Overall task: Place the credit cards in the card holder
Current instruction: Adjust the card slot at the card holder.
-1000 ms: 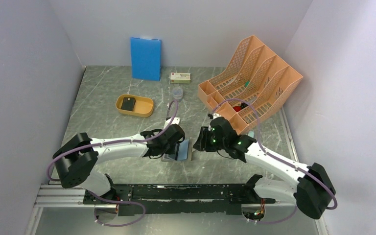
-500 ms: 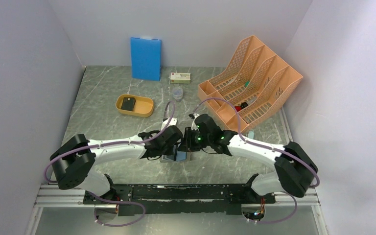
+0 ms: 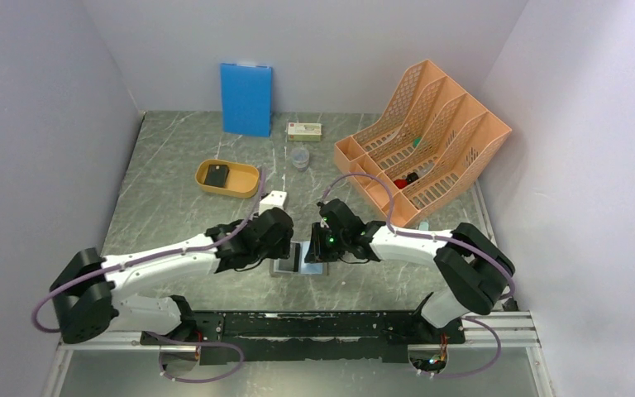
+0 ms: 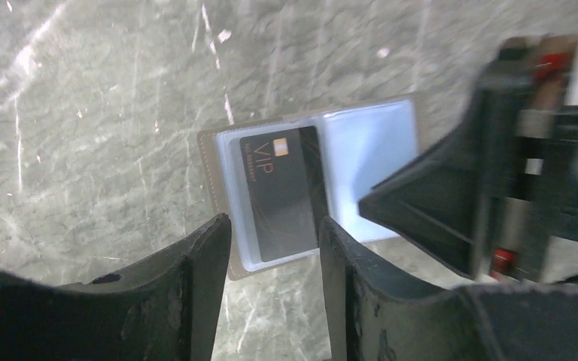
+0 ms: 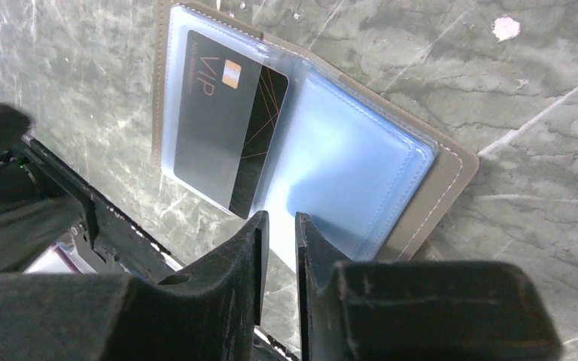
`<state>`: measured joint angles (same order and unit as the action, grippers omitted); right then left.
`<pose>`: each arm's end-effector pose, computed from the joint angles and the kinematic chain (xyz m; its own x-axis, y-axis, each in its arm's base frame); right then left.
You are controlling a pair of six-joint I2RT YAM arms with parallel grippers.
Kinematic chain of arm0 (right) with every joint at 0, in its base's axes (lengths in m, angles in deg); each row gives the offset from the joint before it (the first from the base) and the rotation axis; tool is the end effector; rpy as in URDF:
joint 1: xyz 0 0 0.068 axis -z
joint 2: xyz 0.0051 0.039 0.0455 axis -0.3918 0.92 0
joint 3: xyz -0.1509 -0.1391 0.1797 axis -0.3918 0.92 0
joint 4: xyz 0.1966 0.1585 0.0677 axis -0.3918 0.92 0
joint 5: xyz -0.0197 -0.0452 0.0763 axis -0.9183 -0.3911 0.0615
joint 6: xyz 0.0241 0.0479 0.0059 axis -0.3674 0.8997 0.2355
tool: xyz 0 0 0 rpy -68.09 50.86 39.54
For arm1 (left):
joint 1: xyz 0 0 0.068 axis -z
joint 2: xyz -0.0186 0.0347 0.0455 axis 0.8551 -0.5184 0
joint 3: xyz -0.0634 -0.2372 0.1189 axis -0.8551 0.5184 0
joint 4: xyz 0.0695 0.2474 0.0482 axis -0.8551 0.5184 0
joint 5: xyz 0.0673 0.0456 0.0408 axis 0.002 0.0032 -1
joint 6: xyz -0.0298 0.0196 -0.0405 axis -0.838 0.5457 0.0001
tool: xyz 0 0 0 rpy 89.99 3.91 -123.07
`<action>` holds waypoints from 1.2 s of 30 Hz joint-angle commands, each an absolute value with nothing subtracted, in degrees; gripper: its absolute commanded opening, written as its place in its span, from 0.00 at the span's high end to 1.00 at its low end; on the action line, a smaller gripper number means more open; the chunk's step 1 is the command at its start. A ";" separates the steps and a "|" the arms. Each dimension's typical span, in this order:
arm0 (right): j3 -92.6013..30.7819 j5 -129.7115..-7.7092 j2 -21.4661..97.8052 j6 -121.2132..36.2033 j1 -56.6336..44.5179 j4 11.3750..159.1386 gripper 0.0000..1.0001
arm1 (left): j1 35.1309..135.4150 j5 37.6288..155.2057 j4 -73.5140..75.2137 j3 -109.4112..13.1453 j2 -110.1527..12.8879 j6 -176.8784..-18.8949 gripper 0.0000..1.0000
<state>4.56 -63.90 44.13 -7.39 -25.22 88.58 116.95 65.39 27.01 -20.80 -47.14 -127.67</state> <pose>0.1848 0.2188 0.1550 -0.9313 -0.0642 -0.3586 -0.2652 0.7942 0.5467 0.1459 -0.2088 0.2150 -0.7535 0.0585 -0.6548 0.2173 0.9622 -0.1641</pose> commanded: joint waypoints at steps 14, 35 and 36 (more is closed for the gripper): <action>0.19 -67.87 49.26 -9.10 -25.34 90.31 0.83 | 109.42 67.30 18.68 -14.86 -51.07 -130.73 0.72; -5.99 -69.39 54.17 -9.09 -28.84 93.03 0.88 | 106.45 76.56 8.60 -6.28 -55.32 -131.86 0.95; -6.18 -69.20 54.20 -9.00 -28.99 92.84 0.88 | 106.37 76.63 8.44 -6.14 -55.30 -132.00 0.95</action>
<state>-4.57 -68.43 53.23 -8.74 -28.22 92.26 106.48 72.95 7.38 -8.63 -54.02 -131.04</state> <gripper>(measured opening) 0.122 0.056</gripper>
